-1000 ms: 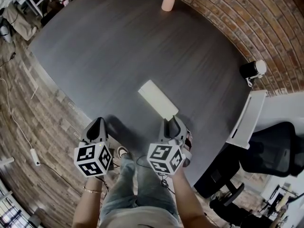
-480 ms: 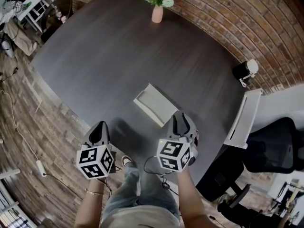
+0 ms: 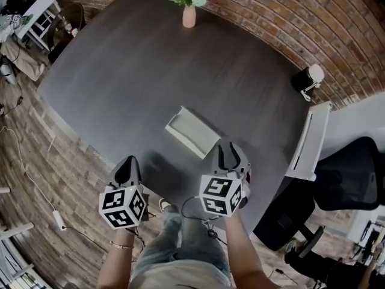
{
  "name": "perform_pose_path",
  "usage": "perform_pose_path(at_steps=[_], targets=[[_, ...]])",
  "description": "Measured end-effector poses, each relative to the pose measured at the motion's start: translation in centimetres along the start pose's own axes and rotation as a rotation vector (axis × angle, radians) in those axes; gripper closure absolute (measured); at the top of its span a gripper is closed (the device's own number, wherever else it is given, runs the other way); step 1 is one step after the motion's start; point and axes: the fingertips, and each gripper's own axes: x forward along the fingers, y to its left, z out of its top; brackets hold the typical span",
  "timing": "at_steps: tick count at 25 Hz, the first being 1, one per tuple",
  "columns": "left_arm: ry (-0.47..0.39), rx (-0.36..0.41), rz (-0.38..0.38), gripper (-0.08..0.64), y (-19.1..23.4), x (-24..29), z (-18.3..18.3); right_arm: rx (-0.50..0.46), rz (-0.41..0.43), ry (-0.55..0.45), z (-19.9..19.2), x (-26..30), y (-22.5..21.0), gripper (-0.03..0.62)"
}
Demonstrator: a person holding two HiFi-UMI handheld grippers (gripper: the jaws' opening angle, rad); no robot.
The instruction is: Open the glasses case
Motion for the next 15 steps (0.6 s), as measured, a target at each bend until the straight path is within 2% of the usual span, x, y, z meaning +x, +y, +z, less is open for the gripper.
perform_pose_path(at_steps=[11, 15], targets=[[-0.012, 0.029, -0.036, 0.565, -0.4, -1.7, -0.3, 0.011, -0.036, -0.034, 0.2, -2.4, -0.8, 0.482], [-0.034, 0.041, -0.065, 0.565, -0.9, -2.7, 0.2, 0.056, -0.066, -0.074, 0.8, -4.5, -2.4, 0.489]])
